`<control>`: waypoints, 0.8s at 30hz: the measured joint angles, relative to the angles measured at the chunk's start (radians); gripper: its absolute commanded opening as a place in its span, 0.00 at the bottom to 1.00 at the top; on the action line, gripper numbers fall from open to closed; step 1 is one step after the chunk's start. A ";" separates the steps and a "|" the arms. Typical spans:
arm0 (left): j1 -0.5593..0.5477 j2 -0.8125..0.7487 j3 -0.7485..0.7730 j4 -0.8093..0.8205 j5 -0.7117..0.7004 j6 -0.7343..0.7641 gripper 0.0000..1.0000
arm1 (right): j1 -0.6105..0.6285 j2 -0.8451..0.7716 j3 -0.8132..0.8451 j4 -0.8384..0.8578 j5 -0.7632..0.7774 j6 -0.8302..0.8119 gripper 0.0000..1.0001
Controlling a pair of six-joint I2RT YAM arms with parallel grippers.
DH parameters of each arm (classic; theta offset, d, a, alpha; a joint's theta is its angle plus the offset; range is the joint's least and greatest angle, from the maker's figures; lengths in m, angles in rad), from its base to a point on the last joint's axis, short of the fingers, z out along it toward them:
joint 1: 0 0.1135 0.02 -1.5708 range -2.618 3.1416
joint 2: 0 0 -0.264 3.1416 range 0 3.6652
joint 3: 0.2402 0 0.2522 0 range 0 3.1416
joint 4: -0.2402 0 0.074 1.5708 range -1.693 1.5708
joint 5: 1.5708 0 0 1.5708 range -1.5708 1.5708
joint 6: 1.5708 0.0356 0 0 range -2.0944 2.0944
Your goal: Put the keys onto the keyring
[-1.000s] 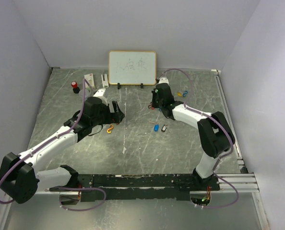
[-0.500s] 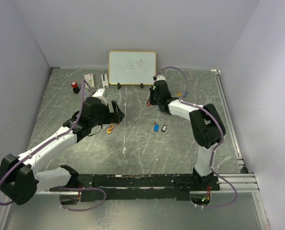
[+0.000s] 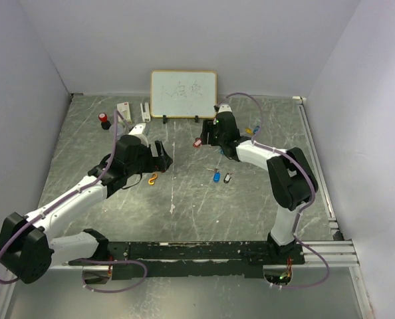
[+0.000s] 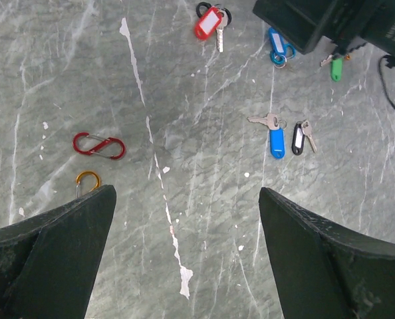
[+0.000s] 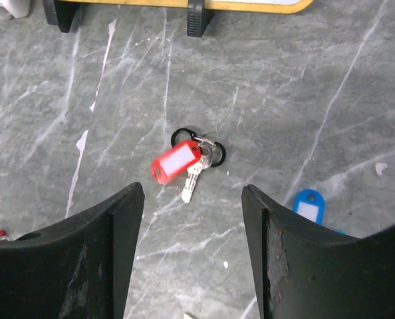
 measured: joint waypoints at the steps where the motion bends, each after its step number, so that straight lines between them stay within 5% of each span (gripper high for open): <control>1: 0.000 0.002 0.000 0.001 0.000 0.000 1.00 | 0.000 -0.016 -0.008 -0.006 0.000 0.000 0.61; 11: 0.001 0.028 -0.035 0.041 0.003 -0.002 1.00 | 0.049 -0.284 -0.228 -0.097 0.045 0.027 0.61; 24: 0.000 0.053 -0.068 0.090 0.021 -0.003 1.00 | 0.063 -0.312 -0.377 -0.176 0.040 0.039 0.51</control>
